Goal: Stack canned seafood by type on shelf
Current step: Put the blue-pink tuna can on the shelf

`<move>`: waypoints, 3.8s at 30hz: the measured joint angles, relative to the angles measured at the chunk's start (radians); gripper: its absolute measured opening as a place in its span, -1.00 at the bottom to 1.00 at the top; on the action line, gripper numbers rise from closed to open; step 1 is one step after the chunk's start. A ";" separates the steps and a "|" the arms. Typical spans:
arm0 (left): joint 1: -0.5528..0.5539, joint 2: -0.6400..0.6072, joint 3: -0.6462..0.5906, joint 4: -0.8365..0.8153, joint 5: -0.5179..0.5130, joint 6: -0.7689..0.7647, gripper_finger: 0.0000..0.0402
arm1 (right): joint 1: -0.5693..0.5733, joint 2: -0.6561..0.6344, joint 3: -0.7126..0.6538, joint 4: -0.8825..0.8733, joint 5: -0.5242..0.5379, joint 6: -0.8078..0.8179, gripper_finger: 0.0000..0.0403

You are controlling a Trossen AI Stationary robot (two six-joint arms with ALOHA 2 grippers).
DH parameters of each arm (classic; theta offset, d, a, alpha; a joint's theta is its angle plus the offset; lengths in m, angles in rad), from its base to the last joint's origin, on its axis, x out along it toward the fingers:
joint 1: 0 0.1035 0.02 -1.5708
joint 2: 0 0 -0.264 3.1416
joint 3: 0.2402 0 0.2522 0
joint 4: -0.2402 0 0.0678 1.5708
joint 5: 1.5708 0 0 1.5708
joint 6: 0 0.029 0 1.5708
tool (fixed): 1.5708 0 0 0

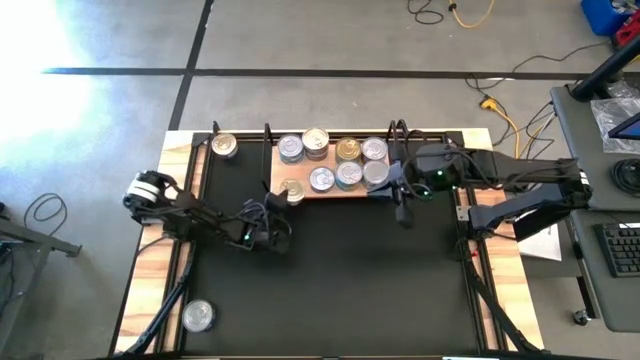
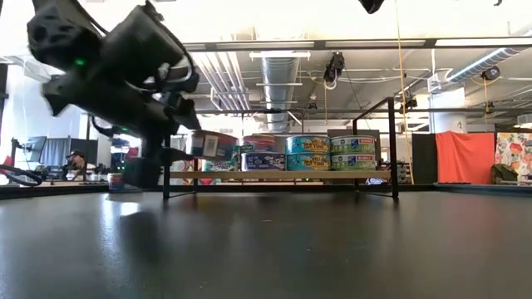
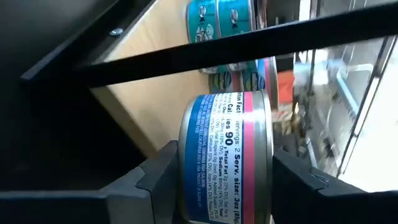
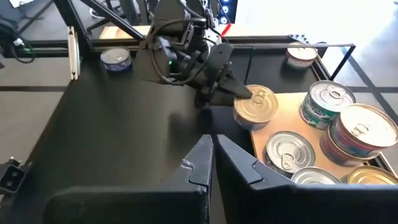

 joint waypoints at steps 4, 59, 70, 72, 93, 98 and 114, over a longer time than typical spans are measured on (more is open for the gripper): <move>0.040 0.019 0.005 0.056 0.002 -0.002 -0.13 | 0.000 0.031 -0.002 0.000 0.024 0.000 -0.94; 0.211 -0.179 0.036 -0.242 0.439 0.102 0.49 | -0.012 0.098 -0.010 -0.014 0.181 0.177 -0.94; 0.220 -0.189 0.036 -0.168 0.446 0.031 0.40 | -0.011 0.139 -0.015 -0.010 0.208 0.129 -0.94; 0.220 -0.202 0.036 -0.173 0.444 0.051 0.38 | -0.011 0.141 -0.015 -0.010 0.208 0.128 -0.94; 0.106 -0.400 0.127 -0.407 0.462 0.408 0.36 | -0.010 0.140 -0.015 -0.007 0.163 0.137 -0.94; 0.024 -0.391 0.244 -0.409 0.369 0.648 0.36 | 0.002 0.136 -0.015 -0.007 0.088 0.150 -0.94; 0.155 -0.264 0.827 -0.912 0.615 1.306 0.36 | 0.002 0.101 -0.014 -0.094 0.006 0.181 -0.94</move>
